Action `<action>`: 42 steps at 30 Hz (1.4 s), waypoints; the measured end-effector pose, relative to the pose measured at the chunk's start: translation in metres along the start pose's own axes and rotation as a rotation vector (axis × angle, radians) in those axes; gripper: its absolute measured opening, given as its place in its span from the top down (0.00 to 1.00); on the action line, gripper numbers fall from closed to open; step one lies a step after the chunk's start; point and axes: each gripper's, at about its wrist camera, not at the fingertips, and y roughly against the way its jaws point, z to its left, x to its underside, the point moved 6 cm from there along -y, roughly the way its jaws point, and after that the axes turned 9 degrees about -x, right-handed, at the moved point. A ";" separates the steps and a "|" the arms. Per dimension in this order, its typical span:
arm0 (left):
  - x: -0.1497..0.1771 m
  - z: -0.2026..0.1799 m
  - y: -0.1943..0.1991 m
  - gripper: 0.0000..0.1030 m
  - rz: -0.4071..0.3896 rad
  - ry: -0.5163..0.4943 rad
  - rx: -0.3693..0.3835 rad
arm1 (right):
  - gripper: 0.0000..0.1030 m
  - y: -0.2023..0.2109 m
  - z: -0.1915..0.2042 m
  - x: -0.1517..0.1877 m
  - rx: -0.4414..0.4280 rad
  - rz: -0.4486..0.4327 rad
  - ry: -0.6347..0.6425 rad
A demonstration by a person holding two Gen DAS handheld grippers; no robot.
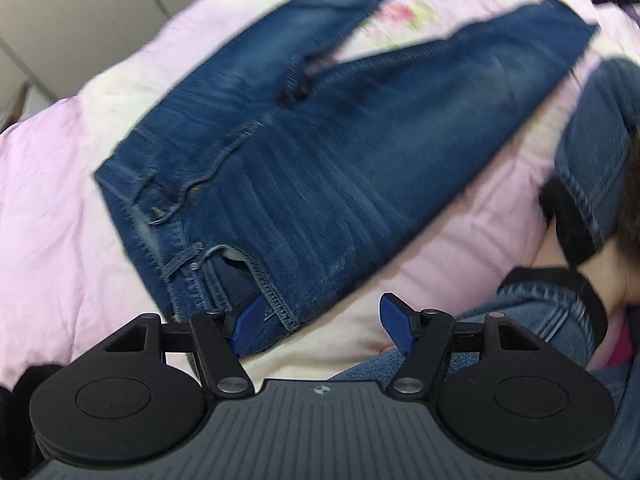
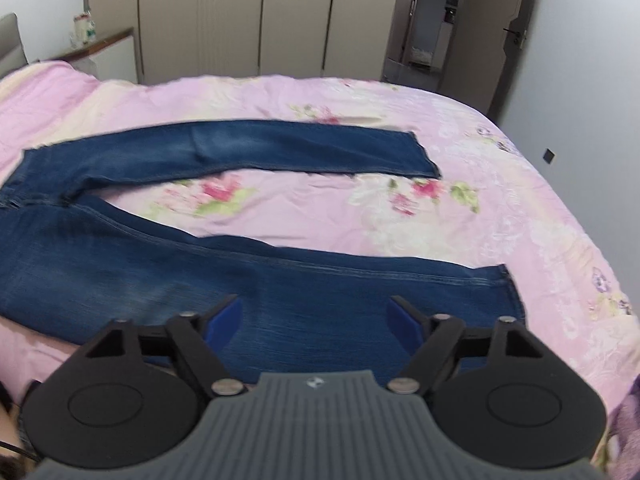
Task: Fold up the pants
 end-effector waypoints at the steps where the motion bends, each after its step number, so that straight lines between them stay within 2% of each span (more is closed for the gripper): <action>1: -0.002 -0.003 -0.008 0.24 0.026 -0.036 0.013 | 0.36 -0.005 -0.011 0.002 0.018 0.016 0.005; 4: -0.011 -0.015 -0.039 0.24 0.113 -0.106 0.009 | 0.43 -0.018 -0.044 0.013 0.037 0.064 0.004; 7: -0.016 -0.033 -0.067 0.24 0.185 -0.169 -0.002 | 0.43 -0.030 -0.071 0.024 0.021 0.104 -0.027; 12: -0.022 -0.051 -0.100 0.24 0.264 -0.256 -0.044 | 0.44 -0.048 -0.101 0.051 0.029 0.195 0.014; 18: -0.018 -0.054 -0.122 0.24 0.340 -0.308 -0.081 | 0.43 -0.074 -0.134 0.087 0.097 0.358 0.228; 20: -0.016 -0.054 -0.128 0.22 0.352 -0.324 -0.100 | 0.40 -0.085 -0.144 0.095 0.117 0.399 0.297; 21: -0.015 -0.054 -0.129 0.20 0.354 -0.327 -0.108 | 0.37 -0.090 -0.148 0.097 0.133 0.414 0.334; 25: -0.012 -0.054 -0.135 0.16 0.353 -0.341 -0.143 | 0.37 -0.112 -0.159 0.101 0.174 0.453 0.465; 29: -0.012 -0.057 -0.139 0.15 0.341 -0.343 -0.177 | 0.38 -0.132 -0.159 0.102 0.186 0.468 0.578; 32: -0.016 -0.058 -0.137 0.27 0.316 -0.325 -0.204 | 0.49 -0.144 -0.151 0.099 0.197 0.456 0.667; 34: -0.021 -0.062 -0.125 0.45 0.287 -0.302 -0.214 | 0.69 -0.150 -0.143 0.099 0.201 0.443 0.709; 35: -0.022 -0.061 -0.121 0.50 0.272 -0.282 -0.218 | 0.76 -0.151 -0.141 0.099 0.201 0.441 0.719; 36: -0.023 -0.060 -0.117 0.63 0.256 -0.263 -0.219 | 0.89 -0.152 -0.138 0.099 0.201 0.437 0.726; 37: -0.025 -0.065 -0.119 0.72 0.233 -0.236 -0.222 | 0.92 -0.151 -0.136 0.100 0.206 0.432 0.728; 39: -0.024 -0.062 -0.109 0.80 0.186 -0.188 -0.228 | 0.97 -0.147 -0.133 0.098 0.230 0.404 0.730; 42: -0.028 -0.053 -0.093 0.87 0.122 -0.098 -0.249 | 1.00 -0.133 -0.133 0.086 0.271 0.338 0.692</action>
